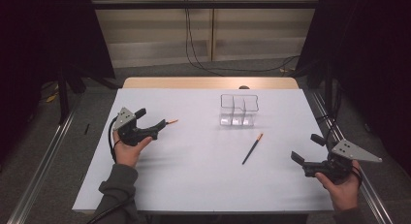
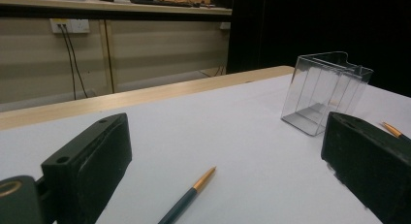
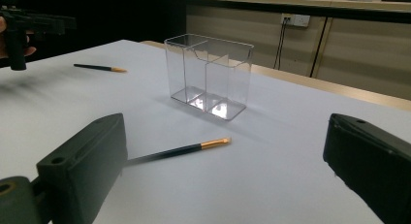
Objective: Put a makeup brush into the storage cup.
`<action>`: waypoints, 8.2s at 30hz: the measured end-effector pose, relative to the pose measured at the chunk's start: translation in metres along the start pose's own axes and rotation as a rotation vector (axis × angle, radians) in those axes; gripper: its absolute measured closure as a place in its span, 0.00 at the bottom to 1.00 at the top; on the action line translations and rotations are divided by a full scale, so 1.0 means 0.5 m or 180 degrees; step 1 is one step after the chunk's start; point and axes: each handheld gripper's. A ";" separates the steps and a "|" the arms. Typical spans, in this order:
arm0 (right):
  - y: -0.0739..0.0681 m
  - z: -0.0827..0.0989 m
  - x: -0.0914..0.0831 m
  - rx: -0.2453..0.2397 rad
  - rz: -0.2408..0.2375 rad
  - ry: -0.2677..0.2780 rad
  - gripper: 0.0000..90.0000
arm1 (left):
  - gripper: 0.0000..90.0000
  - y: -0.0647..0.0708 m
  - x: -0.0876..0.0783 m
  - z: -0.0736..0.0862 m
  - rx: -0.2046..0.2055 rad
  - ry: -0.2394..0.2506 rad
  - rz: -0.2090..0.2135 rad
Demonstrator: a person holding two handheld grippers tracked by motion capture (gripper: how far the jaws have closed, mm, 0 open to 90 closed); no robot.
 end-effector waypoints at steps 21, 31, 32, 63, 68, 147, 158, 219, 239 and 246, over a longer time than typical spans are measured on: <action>0.001 0.002 0.002 -0.0004 0.0004 -0.0004 0.02 | 0.04 -0.025 0.023 -0.013 -0.0062 -0.0026 -0.0075; 0.002 0.003 0.002 0.0004 0.0009 -0.0015 0.02 | 0.04 -0.034 0.030 -0.017 -0.0050 -0.0096 -0.0094; 0.003 0.003 0.002 -0.0002 0.0009 -0.0015 0.02 | 0.04 -0.036 0.030 -0.018 -0.0040 -0.0107 -0.0112; 0.003 0.004 0.004 -0.0013 0.0005 -0.0026 0.02 | 0.04 -0.070 0.030 -0.049 0.0049 -0.0680 -0.0150; 0.003 0.004 0.004 -0.0017 0.0001 -0.0028 0.02 | 0.04 -0.078 0.027 -0.054 0.0076 -0.0776 -0.0151; 0.003 0.007 0.006 -0.0016 -0.0017 -0.0057 0.02 | 0.40 -0.106 0.104 -0.070 0.0684 -0.3039 0.0117; 0.003 0.009 0.007 0.0000 0.0002 -0.0069 0.02 | 0.54 -0.111 0.108 -0.069 0.0660 -0.3222 0.0196; 0.000 0.010 0.005 -0.0035 -0.0003 -0.0104 0.02 | 0.95 -0.069 0.113 -0.101 0.0233 -0.3397 0.0131; -0.001 0.010 0.005 -0.0050 -0.0011 -0.0113 0.02 | 0.95 -0.043 0.097 -0.121 0.0102 -0.3055 0.0303; -0.003 0.010 0.007 -0.0047 -0.0007 -0.0124 0.02 | 0.95 -0.031 0.092 -0.116 -0.0008 -0.2830 0.0326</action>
Point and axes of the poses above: each handheld gripper's, and its own axes: x roughly forward along the jaws, z roughly out of its underside, y roughly to its right, and after that the axes turned 12 degrees about -y, right-handed
